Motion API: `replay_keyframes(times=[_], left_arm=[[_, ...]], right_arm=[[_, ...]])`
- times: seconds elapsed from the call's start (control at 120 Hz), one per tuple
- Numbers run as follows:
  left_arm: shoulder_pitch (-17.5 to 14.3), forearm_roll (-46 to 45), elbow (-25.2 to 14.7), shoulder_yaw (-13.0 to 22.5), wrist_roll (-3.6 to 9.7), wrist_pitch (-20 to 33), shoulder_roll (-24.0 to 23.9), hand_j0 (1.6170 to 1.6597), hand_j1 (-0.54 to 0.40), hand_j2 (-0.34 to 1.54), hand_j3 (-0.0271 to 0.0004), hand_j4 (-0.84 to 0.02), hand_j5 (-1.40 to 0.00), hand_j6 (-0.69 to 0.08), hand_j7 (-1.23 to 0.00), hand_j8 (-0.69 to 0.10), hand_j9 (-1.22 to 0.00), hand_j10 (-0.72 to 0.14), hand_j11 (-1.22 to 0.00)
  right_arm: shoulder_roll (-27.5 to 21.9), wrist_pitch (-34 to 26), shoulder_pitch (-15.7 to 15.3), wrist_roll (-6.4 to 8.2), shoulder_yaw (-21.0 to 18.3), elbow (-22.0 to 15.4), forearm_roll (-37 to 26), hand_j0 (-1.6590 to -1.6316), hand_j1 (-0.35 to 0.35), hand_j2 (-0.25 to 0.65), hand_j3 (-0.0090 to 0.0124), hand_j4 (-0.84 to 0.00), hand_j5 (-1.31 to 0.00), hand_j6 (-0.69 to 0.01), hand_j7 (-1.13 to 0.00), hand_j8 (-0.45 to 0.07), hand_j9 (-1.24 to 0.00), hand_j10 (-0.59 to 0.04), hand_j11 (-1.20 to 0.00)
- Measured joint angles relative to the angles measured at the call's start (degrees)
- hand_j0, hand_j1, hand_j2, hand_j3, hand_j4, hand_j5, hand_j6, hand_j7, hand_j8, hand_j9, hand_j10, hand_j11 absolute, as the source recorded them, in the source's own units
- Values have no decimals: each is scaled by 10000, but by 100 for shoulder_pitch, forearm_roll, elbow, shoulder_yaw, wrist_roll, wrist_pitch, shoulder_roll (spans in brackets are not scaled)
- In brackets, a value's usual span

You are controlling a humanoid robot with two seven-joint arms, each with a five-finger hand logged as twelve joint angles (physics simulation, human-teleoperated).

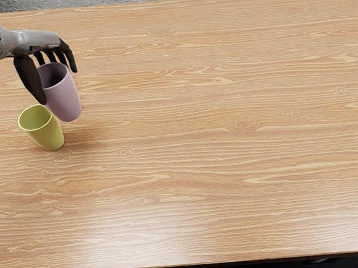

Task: Pick up cup and place in cup with left hand

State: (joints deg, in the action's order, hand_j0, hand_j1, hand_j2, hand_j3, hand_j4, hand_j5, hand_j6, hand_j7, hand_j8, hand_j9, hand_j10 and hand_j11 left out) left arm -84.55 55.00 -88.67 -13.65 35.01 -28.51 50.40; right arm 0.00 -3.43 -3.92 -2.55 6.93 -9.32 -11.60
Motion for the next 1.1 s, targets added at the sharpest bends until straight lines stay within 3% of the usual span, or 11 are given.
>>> replay_keyframes(times=[0.367, 1.1], left_arm=[[3, -12, 7, -2, -1, -185, 376, 16541, -625, 613, 0, -4825, -6709, -3470, -6611, -3194, -6568, -4560, -6645], [71, 198, 299, 76, -1, -226, 428, 16544, -697, 660, 0, -4878, -6680, -3506, -6538, -3145, -6571, -4505, -6640]], right_arm=[[0, 0, 5, 0, 9, 0, 0, -16581, -3204, -47, 0, -241, -311, -242, -311, -241, -311, -240, -311], [0, -8, 32, -8, 44, 0, 0, -16581, -3204, -47, 0, -241, -311, -242, -311, -241, -311, -240, -311]])
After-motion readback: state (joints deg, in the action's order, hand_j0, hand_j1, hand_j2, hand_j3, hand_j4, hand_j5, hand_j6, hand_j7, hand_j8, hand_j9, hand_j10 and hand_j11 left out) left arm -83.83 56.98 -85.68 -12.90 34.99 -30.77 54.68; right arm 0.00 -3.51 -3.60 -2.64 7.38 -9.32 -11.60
